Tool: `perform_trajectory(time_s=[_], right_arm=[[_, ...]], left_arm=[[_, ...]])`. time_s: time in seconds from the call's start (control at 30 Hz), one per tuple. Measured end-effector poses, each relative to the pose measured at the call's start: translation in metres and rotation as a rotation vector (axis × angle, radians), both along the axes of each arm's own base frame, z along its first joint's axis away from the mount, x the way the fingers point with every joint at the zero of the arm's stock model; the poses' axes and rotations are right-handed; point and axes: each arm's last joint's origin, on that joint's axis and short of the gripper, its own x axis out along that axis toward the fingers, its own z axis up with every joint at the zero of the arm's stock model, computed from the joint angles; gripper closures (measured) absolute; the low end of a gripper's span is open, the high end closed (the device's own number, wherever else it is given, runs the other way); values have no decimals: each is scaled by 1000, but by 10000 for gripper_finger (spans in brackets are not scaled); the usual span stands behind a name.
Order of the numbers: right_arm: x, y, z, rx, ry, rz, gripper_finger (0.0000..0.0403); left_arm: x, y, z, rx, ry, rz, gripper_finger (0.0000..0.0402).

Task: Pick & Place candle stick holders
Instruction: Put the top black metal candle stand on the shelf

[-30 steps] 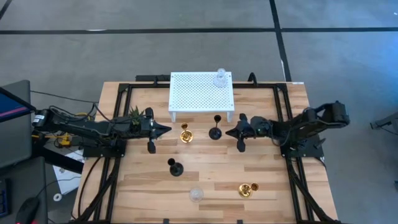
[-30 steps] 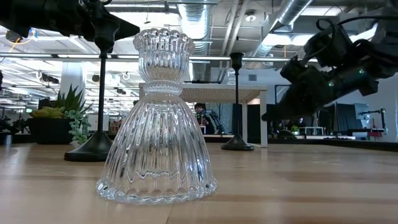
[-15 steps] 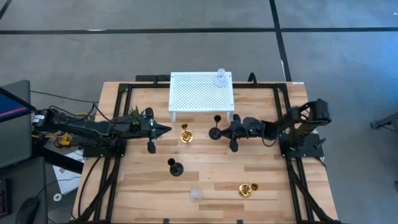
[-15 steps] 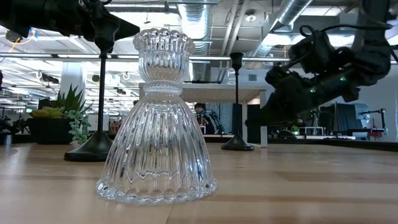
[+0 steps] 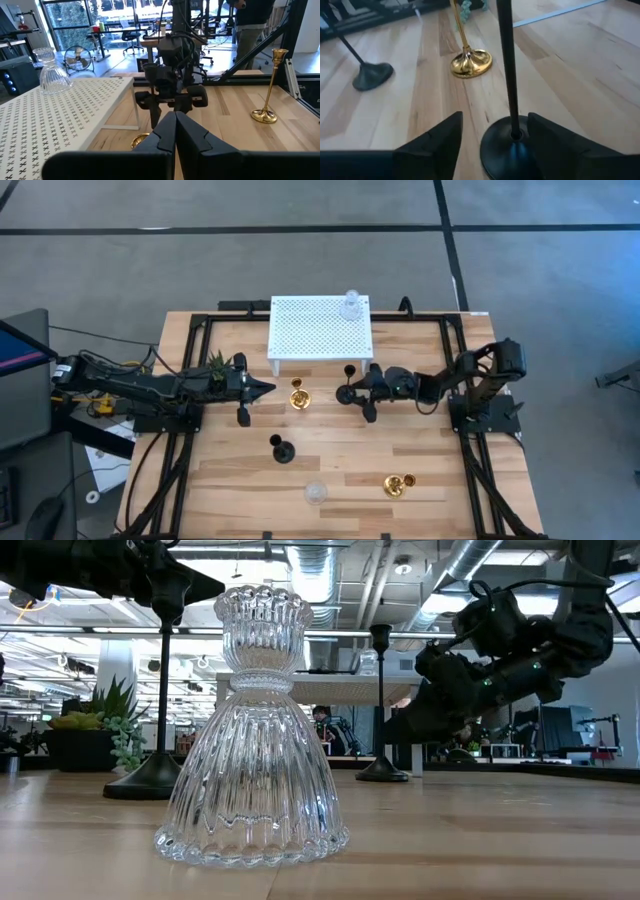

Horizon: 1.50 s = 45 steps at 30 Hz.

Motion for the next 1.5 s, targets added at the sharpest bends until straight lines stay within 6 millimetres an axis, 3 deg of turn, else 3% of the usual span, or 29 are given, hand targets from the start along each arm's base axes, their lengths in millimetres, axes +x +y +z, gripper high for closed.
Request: perform_trajectory(time_s=[0.23, 1.27, 1.5], right_arm=[[7, 5, 5, 43, -27, -16, 191], [10, 8, 7, 43, -39, -6, 360], [10, 9, 7, 48, -40, 6, 361]], left_arm=[[0, 0, 0, 0, 0, 0, 394], [0, 0, 0, 0, 0, 0, 394], [0, 0, 0, 0, 0, 0, 394]])
